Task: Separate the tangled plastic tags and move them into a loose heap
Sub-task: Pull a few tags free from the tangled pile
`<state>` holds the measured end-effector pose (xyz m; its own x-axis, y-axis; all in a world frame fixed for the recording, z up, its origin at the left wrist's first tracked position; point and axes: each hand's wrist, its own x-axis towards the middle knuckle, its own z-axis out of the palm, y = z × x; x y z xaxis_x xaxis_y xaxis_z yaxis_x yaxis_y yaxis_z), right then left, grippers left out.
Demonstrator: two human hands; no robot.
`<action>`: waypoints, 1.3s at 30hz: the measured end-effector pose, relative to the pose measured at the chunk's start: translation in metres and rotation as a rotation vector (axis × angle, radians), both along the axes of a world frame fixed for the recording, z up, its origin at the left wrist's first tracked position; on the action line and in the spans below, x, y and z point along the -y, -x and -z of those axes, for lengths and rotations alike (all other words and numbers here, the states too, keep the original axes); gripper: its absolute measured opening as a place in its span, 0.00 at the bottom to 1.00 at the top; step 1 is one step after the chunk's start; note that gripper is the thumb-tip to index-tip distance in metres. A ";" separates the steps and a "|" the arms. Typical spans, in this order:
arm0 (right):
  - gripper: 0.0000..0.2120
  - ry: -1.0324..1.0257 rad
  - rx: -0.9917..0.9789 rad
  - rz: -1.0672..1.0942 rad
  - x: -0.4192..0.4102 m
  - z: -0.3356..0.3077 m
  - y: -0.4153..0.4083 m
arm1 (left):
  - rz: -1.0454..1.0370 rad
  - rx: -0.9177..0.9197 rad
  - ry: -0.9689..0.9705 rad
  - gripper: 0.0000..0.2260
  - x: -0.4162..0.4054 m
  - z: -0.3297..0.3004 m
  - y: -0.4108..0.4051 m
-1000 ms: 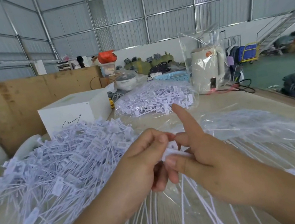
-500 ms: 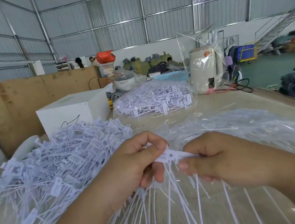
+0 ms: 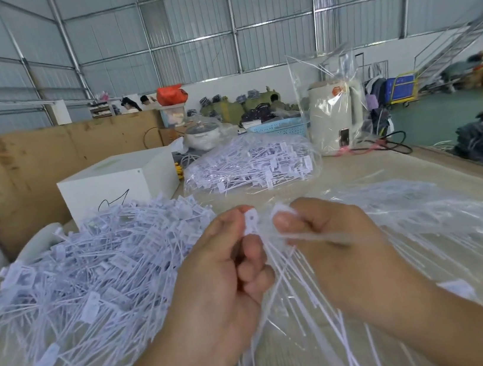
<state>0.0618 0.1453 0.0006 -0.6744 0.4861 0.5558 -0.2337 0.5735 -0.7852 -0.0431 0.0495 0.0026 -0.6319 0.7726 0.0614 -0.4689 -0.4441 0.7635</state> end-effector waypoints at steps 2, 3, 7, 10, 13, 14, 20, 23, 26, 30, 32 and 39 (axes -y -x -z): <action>0.21 -0.010 -0.116 0.139 -0.008 -0.005 -0.006 | -0.064 0.056 0.018 0.03 0.002 -0.002 0.014; 0.21 -0.006 -0.142 0.166 -0.014 -0.010 -0.010 | -0.103 -0.010 0.063 0.05 0.004 -0.002 0.022; 0.10 0.035 0.083 -0.118 -0.025 -0.008 -0.016 | 0.049 -0.515 0.281 0.05 0.009 -0.004 0.027; 0.19 -0.045 0.257 -0.215 -0.026 0.003 -0.012 | 0.275 -0.632 0.247 0.10 0.011 0.002 0.018; 0.28 -0.035 0.328 -0.232 -0.030 0.007 -0.012 | 0.393 -0.639 0.217 0.15 0.013 0.002 0.014; 0.30 -0.031 0.344 -0.238 -0.030 0.007 -0.012 | 0.406 -0.635 0.228 0.16 0.013 0.002 0.014; 0.20 -0.057 0.407 -0.281 -0.028 0.001 -0.014 | 0.410 -0.506 0.244 0.03 0.010 0.003 0.013; 0.10 -0.112 0.491 -0.279 -0.033 -0.010 -0.022 | 0.301 -0.443 0.224 0.05 0.010 0.001 0.022; 0.17 -0.140 0.554 -0.227 -0.035 -0.014 -0.024 | 0.245 -0.632 0.250 0.05 0.011 0.000 0.022; 0.17 -0.138 0.483 -0.194 -0.027 -0.010 -0.020 | 0.064 -0.650 0.245 0.09 0.006 0.008 0.014; 0.17 -0.089 0.355 -0.097 -0.021 -0.008 -0.016 | -0.004 -0.498 0.189 0.07 0.002 0.008 0.011; 0.23 0.033 0.109 0.070 -0.041 -0.023 -0.031 | -0.016 -0.332 0.176 0.02 0.008 -0.005 0.031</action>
